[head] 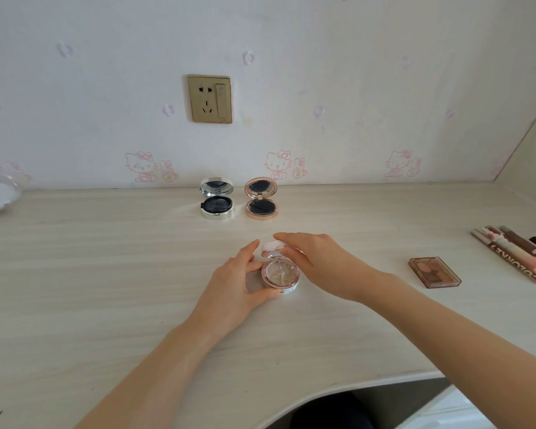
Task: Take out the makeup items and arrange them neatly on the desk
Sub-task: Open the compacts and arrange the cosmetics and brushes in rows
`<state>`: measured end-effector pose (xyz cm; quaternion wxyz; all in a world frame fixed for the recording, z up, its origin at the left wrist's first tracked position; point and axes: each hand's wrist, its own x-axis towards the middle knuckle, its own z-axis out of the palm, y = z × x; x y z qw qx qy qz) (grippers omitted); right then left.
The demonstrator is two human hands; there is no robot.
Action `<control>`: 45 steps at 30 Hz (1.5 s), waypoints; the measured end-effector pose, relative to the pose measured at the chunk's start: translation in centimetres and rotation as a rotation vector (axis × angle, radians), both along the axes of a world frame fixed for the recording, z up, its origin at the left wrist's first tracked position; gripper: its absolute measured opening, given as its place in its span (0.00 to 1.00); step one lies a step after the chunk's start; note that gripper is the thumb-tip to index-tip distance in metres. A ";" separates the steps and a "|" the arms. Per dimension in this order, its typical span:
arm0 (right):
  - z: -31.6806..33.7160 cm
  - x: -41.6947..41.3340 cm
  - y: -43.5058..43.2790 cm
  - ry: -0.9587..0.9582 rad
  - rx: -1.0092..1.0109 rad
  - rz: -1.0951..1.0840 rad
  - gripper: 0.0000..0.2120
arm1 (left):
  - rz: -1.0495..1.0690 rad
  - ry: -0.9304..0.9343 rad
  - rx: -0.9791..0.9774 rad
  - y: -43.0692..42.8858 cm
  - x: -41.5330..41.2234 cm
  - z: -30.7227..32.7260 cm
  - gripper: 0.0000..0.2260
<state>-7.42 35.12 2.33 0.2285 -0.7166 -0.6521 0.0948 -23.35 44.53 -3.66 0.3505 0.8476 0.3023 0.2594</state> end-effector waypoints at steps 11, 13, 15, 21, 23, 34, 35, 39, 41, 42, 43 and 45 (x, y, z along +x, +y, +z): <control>-4.3 -1.2 -4.1 0.227 0.112 -0.255 0.23 | 0.032 -0.023 -0.029 -0.2 -0.1 -0.1 0.44; -5.0 -1.6 -4.5 0.188 0.138 -0.253 0.24 | 0.034 -0.032 -0.035 -0.3 -0.1 -0.1 0.43; -5.3 -1.8 -4.6 0.161 0.158 -0.236 0.26 | 0.034 -0.032 -0.037 -0.4 -0.1 -0.1 0.41; -5.4 -1.9 -3.6 0.134 0.154 -0.202 0.35 | 0.013 -0.017 0.023 -0.7 -0.2 0.3 0.34; -5.3 -1.6 -3.2 0.156 0.149 -0.193 0.37 | 0.011 -0.016 0.016 -0.8 -0.3 0.5 0.34; -5.6 -1.4 -2.9 0.128 0.193 -0.189 0.35 | 0.044 0.015 0.035 -1.0 -0.1 0.5 0.35; -5.5 -1.4 -2.9 0.135 0.191 -0.192 0.35 | 0.051 0.016 0.038 -1.1 -0.1 0.4 0.35; -5.6 -1.1 -2.7 0.172 0.178 -0.219 0.39 | 0.105 -0.014 0.041 -1.3 -0.1 0.3 0.24; -5.8 -0.8 -2.5 0.167 0.170 -0.223 0.38 | 0.096 -0.018 0.063 -1.2 0.0 0.2 0.21; -6.0 -0.7 -2.4 0.162 0.165 -0.222 0.37 | 0.086 -0.018 0.078 -1.2 0.2 0.2 0.20; -6.1 -0.5 -2.3 0.163 0.160 -0.224 0.36 | 0.077 -0.016 0.092 -1.3 0.3 0.3 0.18; -6.1 -0.1 -2.1 0.176 0.152 -0.227 0.34 | 0.061 -0.004 0.118 -1.4 0.6 0.6 0.16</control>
